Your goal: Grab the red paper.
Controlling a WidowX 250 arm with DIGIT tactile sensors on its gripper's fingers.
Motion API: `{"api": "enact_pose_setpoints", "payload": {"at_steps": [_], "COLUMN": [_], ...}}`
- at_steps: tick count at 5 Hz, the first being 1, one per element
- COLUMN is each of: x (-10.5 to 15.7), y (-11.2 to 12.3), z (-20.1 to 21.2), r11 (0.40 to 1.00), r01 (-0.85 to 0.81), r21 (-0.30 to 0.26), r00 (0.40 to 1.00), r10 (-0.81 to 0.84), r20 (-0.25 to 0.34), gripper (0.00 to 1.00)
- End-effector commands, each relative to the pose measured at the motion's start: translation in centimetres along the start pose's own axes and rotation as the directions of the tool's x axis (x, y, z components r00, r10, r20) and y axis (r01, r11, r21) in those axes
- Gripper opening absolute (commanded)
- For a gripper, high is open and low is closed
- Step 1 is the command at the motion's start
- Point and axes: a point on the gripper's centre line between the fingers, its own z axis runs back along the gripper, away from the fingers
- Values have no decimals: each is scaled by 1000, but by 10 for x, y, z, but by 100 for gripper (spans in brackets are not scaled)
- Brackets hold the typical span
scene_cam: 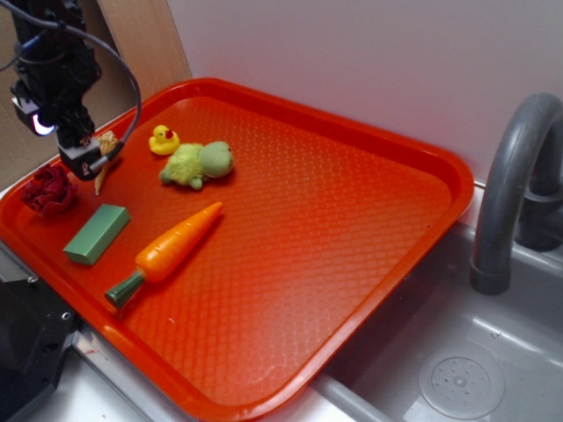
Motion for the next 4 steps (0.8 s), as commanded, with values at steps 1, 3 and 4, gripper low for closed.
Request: {"api": "enact_pose_setpoints", "payload": {"at_steps": [1, 3, 4], "x": [-10, -16, -16], "y": [19, 18, 14], "z": [-10, -24, -28], "r11": [1000, 999, 999], "r01": [0, 39, 33], "r21": [-4, -37, -33], "r00": [985, 949, 939], "r10": [-1, -49, -42], "r20": [-171, -311, -341], "gripper": [100, 0, 0]}}
